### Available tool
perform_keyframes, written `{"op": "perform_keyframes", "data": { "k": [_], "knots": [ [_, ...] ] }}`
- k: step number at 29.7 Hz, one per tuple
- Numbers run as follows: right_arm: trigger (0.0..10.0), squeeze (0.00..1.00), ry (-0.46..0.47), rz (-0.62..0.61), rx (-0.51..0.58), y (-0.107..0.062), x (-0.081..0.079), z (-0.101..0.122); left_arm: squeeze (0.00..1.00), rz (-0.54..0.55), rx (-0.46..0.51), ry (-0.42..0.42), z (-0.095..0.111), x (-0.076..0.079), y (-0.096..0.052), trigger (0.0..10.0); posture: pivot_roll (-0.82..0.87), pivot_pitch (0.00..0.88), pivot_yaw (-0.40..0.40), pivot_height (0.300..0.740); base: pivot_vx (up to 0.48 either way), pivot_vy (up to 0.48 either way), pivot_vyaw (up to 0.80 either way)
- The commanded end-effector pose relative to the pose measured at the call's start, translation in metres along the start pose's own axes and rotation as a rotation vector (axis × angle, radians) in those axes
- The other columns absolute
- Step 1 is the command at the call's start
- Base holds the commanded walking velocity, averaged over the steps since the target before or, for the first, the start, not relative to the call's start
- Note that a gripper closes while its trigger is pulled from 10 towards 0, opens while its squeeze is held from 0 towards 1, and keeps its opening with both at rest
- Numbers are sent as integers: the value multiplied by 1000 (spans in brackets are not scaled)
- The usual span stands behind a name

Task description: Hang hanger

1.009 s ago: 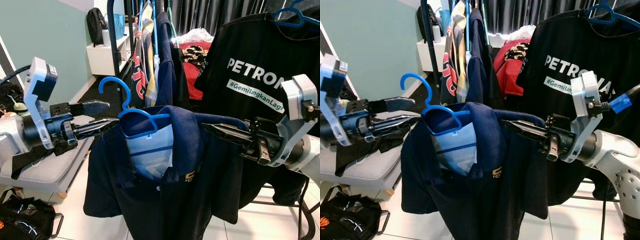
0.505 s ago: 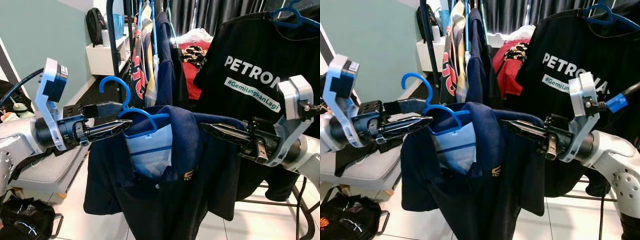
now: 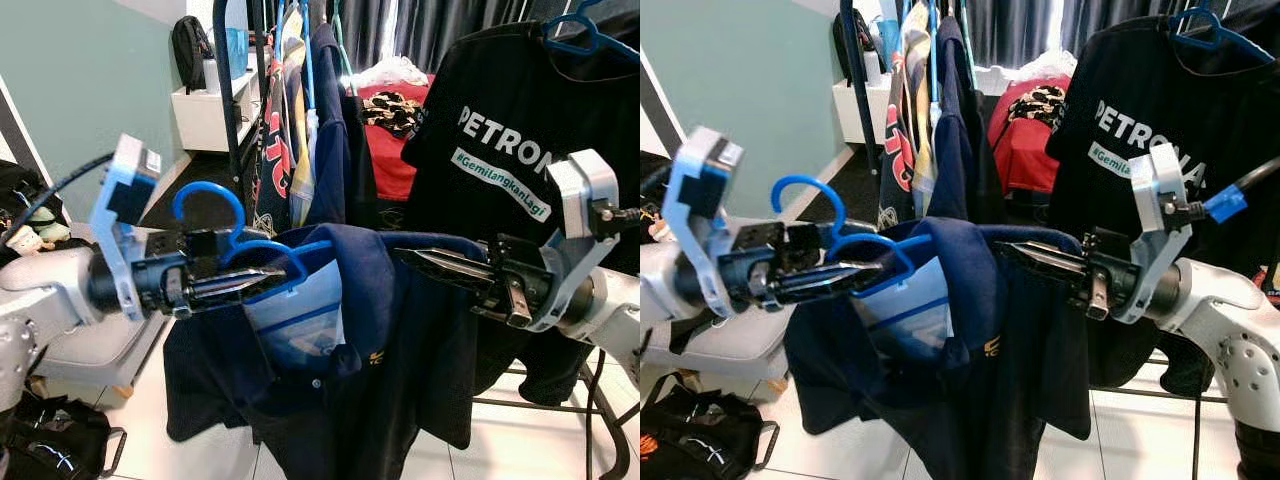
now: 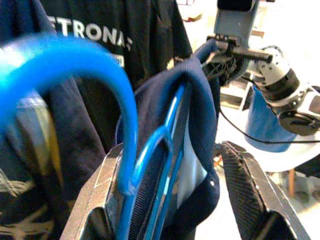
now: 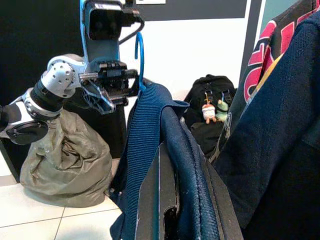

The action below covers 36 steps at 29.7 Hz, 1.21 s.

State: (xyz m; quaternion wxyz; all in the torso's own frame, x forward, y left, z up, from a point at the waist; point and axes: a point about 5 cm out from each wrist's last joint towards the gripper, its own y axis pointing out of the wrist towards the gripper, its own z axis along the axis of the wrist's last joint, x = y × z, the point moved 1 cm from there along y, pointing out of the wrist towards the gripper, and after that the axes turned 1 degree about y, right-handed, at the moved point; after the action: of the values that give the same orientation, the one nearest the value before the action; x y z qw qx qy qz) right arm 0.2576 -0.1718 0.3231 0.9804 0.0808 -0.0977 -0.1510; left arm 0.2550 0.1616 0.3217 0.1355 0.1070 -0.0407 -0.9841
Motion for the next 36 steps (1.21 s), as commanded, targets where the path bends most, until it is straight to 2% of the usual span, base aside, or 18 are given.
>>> {"op": "perform_keyframes", "data": {
  "k": [1,6,9,10,11,14,15,20,31,32,33,34,35,36],
  "knots": [
    [6941,0,-30,16,34,1,-1,9,0,-46,-28,-15,-7,8,4,10000,-76,160,-5,740,0,0,0],
    [6824,0,-32,16,34,0,0,11,0,-49,-62,-16,-13,9,2,10000,-77,161,-5,740,0,0,0],
    [6784,0,-34,14,35,-1,1,14,0,-22,-103,1,-17,4,-4,10000,-78,161,-6,740,0,0,0],
    [6745,0,-36,12,33,-2,2,14,0,-5,-110,8,-16,0,-7,9451,-77,161,-7,740,0,0,0],
    [6706,0,-37,10,31,-2,2,14,0,12,-111,12,-15,-3,-9,4039,-77,161,-6,740,0,0,0],
    [6706,0,-37,9,30,-3,2,14,0,22,-109,13,-14,-4,-10,4039,-77,161,-6,740,0,0,0],
    [6627,0,-38,8,28,-3,2,14,0,35,-110,14,-13,-6,-11,0,-76,160,-6,740,0,0,0],
    [6588,0,-38,6,26,-3,2,13,0,78,-138,16,-16,-14,-18,0,-77,154,-4,740,0,0,0],
    [6549,0,-40,5,24,-4,2,12,0,74,-144,8,-18,-16,-21,0,-76,143,-4,740,0,0,0],
    [6627,0,-41,4,24,-4,3,11,0,80,-133,20,-15,-17,-20,4824,-75,140,-4,740,0,0,0],
    [6627,0,-41,4,24,-4,3,11,0,80,-133,20,-15,-17,-20,4824,-75,140,-4,740,0,0,0],
    [8196,0,-42,4,23,-4,3,11,0,85,-126,29,-14,-17,-19,10000,-75,140,-4,740,0,0,0],
    [9843,0,-53,-5,15,-3,3,9,0,92,-102,40,-9,-18,-17,10000,-75,139,-4,740,0,0,0],
    [9843,0,-61,-11,9,-3,3,8,0,97,-86,46,-5,-19,-16,10000,-75,139,-4,740,0,0,0]
  ]
}}
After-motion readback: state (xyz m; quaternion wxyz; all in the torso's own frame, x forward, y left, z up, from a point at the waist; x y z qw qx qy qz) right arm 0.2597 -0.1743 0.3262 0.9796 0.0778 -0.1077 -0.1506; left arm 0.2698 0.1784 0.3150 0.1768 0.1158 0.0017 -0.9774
